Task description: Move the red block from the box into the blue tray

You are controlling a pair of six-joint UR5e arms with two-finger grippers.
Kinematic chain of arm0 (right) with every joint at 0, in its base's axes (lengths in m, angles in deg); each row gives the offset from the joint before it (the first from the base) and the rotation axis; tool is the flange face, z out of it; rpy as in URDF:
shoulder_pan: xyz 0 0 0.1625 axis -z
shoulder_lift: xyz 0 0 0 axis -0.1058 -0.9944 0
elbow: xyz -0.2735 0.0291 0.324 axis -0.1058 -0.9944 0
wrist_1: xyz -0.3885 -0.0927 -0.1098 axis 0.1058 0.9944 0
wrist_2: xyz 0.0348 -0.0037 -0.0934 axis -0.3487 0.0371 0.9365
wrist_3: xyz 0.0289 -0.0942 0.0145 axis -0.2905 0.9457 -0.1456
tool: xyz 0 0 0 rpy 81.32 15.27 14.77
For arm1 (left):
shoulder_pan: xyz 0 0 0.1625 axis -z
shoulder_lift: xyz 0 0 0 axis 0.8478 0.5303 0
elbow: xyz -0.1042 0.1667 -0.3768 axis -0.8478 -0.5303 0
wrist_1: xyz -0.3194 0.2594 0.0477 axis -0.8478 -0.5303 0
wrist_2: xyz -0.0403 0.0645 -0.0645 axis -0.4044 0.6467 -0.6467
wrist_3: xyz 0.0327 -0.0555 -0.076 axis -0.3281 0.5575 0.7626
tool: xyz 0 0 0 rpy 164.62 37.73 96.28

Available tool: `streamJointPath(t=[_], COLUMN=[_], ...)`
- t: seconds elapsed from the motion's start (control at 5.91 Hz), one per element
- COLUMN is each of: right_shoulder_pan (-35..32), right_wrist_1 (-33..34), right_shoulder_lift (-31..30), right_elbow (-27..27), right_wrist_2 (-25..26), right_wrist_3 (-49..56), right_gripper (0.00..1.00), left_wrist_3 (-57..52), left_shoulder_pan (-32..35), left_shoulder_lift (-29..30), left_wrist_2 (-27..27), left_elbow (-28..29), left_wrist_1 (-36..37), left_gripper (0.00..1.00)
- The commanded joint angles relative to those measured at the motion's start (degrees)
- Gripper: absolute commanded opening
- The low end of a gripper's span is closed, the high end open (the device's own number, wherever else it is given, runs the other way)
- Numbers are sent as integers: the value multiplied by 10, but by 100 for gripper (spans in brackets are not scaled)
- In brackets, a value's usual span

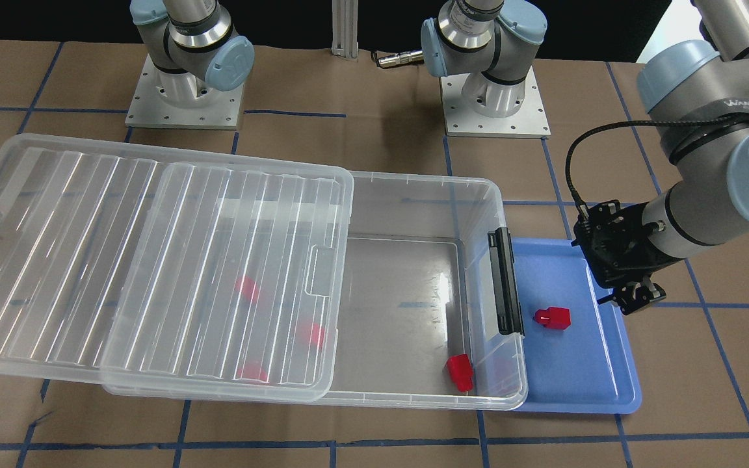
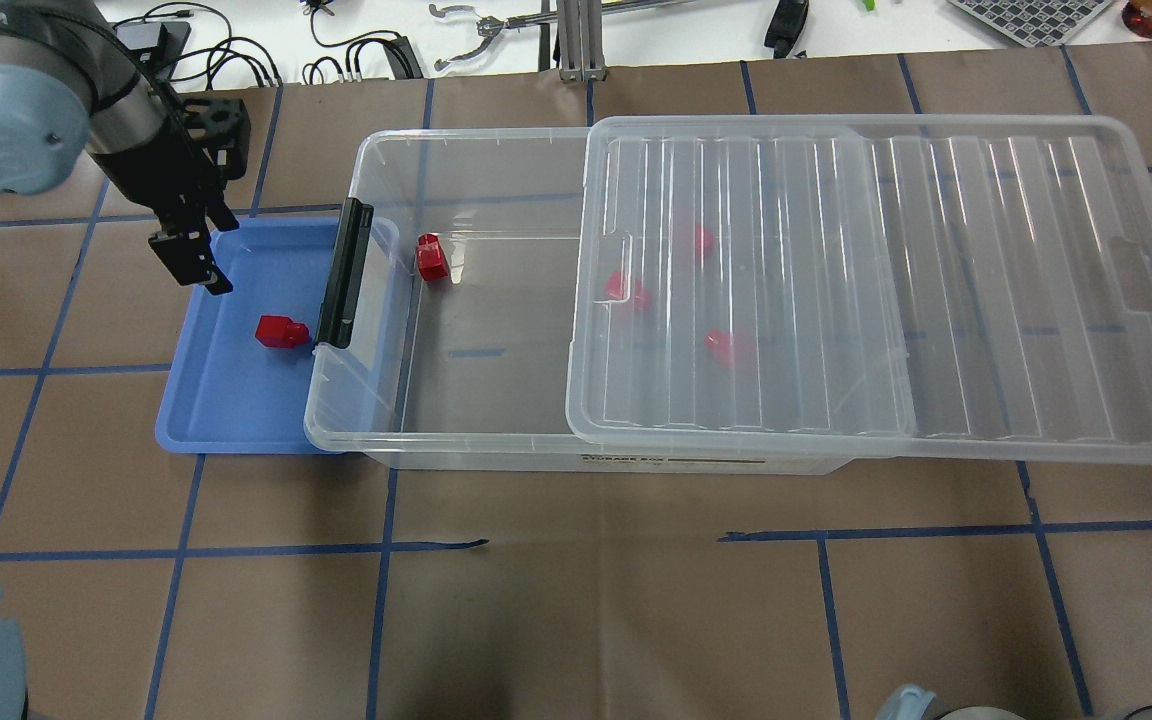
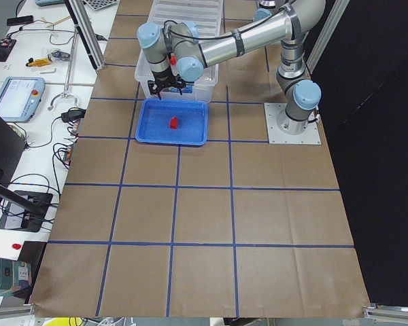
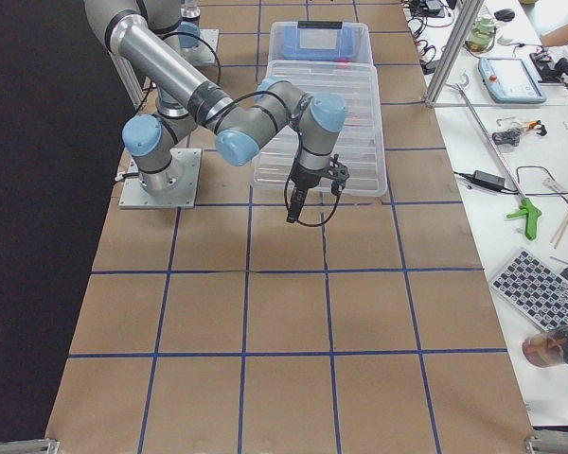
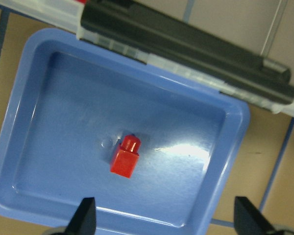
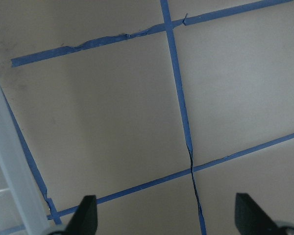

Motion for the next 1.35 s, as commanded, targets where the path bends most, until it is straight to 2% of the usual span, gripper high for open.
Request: streamJointPath(t=[0.0,0.51,0.85,1.01,1.18], right_shoulder_pan=[-1,-5,-12,-18,-23], right_wrist_1=[-2,-7,-8,-8,-9], right_shoulder_lift=[-1,-4,-8,-11,-12], right_elbow=[4,18,20,20,21], right_wrist_2=[-2,-31,-39,-53,-57], right_wrist_3=[-3,0,4,4,6], right_gripper=[100,100,100,100,100], left_wrist_3=[217,549,707,789,806], left_shoulder_pan=[62,126,139,139,139], left_shoulder_lift=[-21,-45,-94,-114,-126], left_wrist_2=[6,7,6,7,9], left_elbow=[65,52,-11,-40,-30], left_wrist_1=[-92,-87,-70,-30,-30], left_gripper=[98,98,98,98,98])
